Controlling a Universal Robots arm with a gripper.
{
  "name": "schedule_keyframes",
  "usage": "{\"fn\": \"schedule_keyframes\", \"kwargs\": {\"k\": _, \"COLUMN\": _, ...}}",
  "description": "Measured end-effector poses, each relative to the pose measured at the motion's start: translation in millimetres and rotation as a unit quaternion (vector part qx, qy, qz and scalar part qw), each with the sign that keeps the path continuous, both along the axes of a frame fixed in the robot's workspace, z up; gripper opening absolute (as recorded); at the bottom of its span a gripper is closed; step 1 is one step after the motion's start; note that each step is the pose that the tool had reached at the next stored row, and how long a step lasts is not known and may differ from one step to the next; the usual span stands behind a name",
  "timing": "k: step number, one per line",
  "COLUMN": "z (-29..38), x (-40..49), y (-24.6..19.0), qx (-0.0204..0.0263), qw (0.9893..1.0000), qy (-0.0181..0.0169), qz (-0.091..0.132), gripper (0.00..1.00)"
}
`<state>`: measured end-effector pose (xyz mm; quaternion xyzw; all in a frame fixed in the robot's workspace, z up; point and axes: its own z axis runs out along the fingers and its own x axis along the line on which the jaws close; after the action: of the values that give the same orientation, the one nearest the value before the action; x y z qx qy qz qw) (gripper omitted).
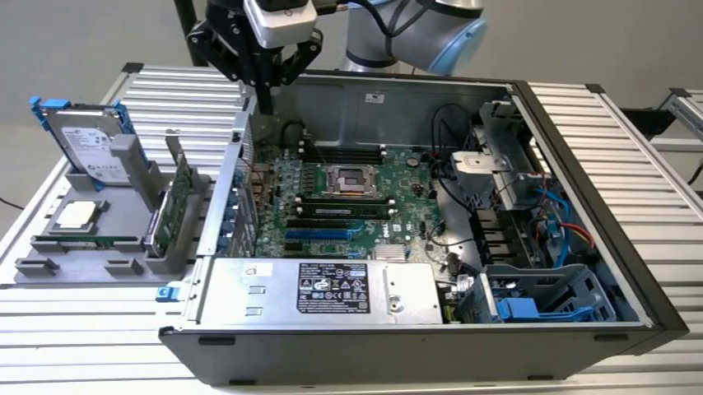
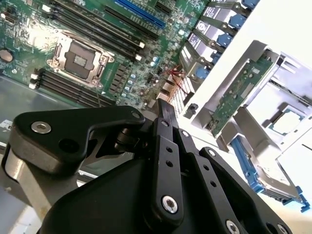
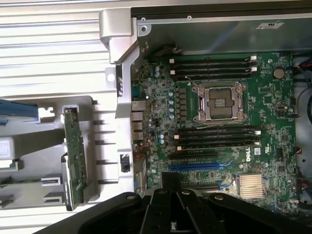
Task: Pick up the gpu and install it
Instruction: 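Reach for the gpu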
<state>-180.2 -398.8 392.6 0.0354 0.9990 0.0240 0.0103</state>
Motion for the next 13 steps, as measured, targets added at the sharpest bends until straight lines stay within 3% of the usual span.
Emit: {"fn": "schedule_keyframes", "kwargs": {"k": 13, "z": 0.0, "x": -19.7, "y": -0.2, "qx": 0.0000, "qw": 1.0000, "qy": 0.0000, "qz": 0.000, "gripper": 0.00}}
